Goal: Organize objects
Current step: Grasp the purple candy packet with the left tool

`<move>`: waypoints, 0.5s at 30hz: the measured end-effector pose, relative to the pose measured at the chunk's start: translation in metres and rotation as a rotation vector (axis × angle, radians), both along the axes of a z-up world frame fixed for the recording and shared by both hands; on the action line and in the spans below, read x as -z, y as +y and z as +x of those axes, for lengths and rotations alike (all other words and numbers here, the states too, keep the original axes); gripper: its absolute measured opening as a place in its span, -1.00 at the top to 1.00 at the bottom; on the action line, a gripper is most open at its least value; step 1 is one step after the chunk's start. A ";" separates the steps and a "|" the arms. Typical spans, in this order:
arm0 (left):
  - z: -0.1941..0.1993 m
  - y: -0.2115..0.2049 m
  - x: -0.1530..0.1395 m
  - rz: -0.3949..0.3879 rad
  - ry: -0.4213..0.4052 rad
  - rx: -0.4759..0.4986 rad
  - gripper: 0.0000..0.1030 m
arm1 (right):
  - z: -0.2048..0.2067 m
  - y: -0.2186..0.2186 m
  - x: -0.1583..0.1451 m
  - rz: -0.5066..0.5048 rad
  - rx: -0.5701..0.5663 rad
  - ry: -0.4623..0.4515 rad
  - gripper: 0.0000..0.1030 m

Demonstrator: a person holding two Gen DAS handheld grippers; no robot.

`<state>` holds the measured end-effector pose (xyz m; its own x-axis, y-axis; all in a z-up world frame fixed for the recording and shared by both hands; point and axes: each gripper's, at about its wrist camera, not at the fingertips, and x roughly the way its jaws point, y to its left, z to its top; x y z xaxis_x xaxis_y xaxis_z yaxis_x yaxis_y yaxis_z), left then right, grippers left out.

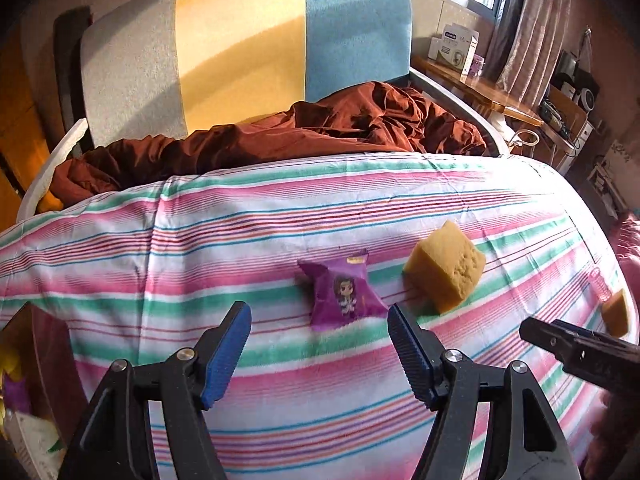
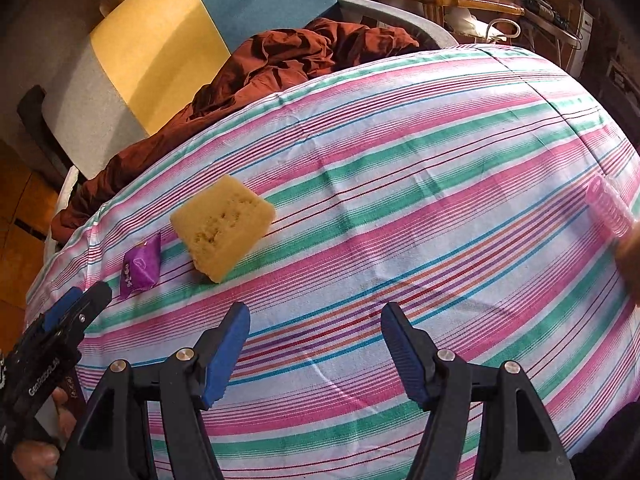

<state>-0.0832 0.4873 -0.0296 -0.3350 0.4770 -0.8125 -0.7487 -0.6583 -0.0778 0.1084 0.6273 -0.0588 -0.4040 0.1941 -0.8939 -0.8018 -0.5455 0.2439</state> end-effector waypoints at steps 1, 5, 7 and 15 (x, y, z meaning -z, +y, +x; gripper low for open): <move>-0.004 0.009 0.003 -0.007 0.000 0.007 -0.39 | 0.000 0.000 0.000 -0.003 -0.002 0.000 -0.34; -0.021 0.040 0.023 -0.066 -0.003 0.007 -0.39 | -0.003 -0.001 0.003 -0.012 -0.014 -0.005 -0.34; -0.032 0.049 0.035 -0.089 -0.022 -0.012 -0.36 | -0.004 -0.001 0.004 -0.014 -0.018 -0.008 -0.34; -0.008 0.025 0.048 -0.034 0.059 -0.046 0.26 | -0.004 0.000 0.002 -0.006 -0.018 -0.005 -0.34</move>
<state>-0.0909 0.5122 -0.0776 -0.4032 0.4330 -0.8062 -0.7206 -0.6933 -0.0120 0.1040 0.6275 -0.0610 -0.4026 0.1818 -0.8971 -0.7933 -0.5583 0.2429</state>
